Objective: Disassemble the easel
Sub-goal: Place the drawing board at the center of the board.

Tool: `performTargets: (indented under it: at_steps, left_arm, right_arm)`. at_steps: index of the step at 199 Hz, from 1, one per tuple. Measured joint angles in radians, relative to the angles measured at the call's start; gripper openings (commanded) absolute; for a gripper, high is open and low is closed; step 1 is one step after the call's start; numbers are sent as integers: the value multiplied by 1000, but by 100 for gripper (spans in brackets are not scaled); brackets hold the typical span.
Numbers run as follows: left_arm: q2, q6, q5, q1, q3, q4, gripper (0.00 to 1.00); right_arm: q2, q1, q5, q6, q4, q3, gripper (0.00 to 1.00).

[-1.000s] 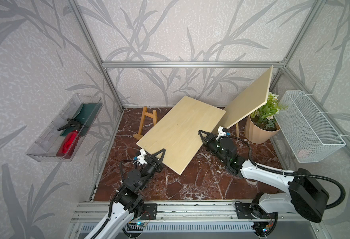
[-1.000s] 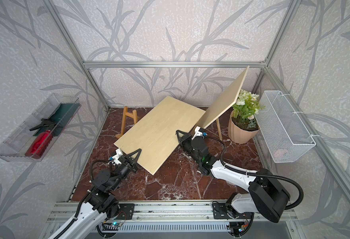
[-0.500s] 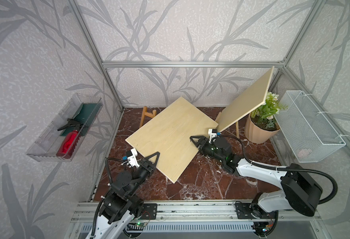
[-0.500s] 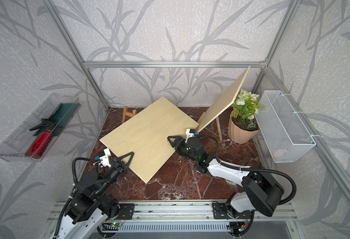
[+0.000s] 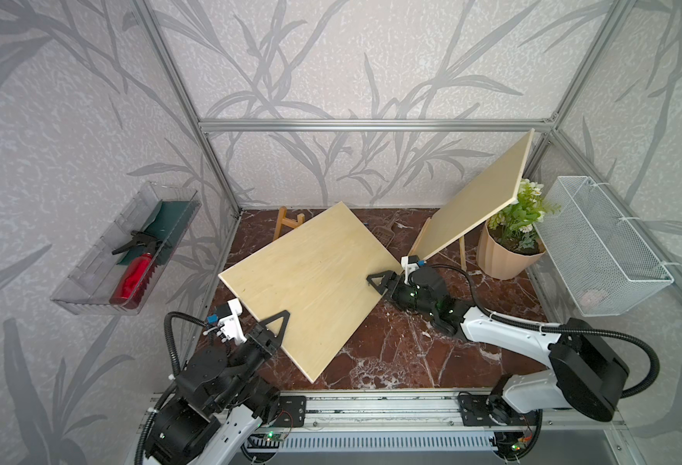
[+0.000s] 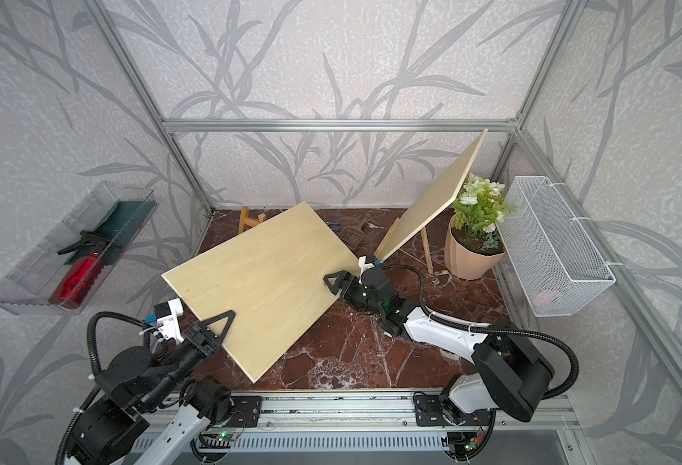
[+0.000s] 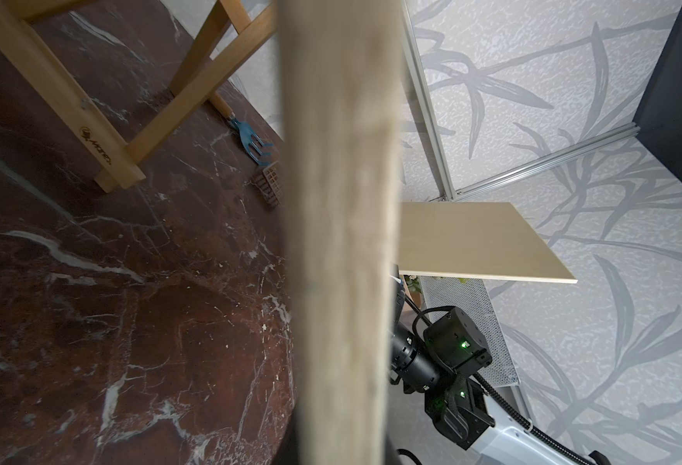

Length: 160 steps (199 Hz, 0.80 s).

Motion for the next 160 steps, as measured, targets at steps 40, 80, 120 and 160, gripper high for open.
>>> performTargets:
  at_steps: [40,80,120,160]
  left_arm:
    - [7,45,-63,-29,66,-123,0]
    - [9,74,-129,-94,93,-232,0]
    - [14,74,-157,-155,100,-253,0]
    - [80,82,-155,-189,142,-253,0]
  right_arm:
    - [1,0,-20,-68,-93,17,98]
    - [2,0,-31,-151,-207,39,98]
    - [2,3,-25,-258,-320,85,98]
    - [3,29,-4,-410,-445,167,98]
